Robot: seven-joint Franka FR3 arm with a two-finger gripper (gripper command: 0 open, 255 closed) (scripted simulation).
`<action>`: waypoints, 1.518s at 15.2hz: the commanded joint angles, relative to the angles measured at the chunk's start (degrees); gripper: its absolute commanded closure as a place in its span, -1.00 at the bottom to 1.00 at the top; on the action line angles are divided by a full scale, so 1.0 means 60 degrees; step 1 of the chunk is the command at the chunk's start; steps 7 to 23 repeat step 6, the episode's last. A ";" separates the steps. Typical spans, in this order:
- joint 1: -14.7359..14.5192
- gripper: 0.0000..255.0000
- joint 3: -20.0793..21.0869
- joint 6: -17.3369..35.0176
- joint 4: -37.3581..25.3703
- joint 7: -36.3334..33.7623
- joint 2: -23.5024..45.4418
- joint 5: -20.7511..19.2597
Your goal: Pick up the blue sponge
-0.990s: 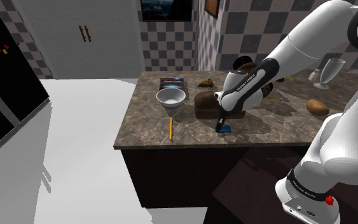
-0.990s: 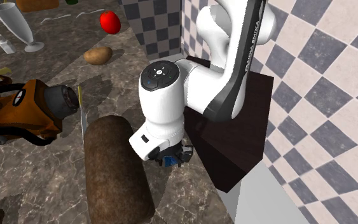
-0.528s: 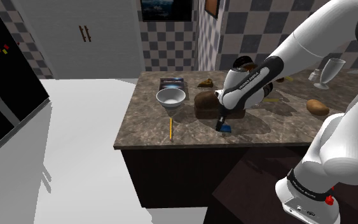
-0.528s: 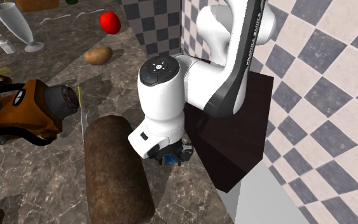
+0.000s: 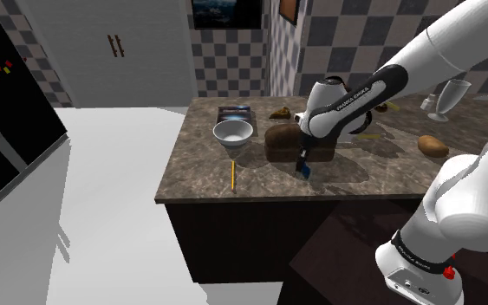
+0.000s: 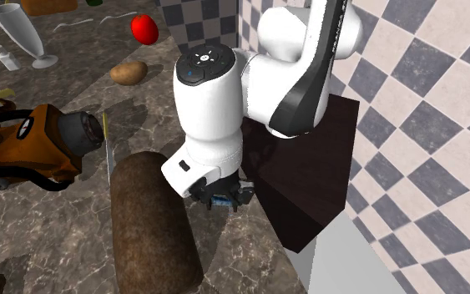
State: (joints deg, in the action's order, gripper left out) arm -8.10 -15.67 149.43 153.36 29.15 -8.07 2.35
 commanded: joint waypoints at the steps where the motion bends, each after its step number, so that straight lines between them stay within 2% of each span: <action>1: 0.0054 1.00 0.0027 -0.0349 -0.0065 -0.0126 -0.0290 -0.0162; 5: 0.0120 1.00 0.0081 -0.0845 -0.0177 -0.0276 -0.0686 -0.0339; 23: 0.0122 1.00 0.0081 -0.0845 -0.0176 -0.0277 -0.0687 -0.0341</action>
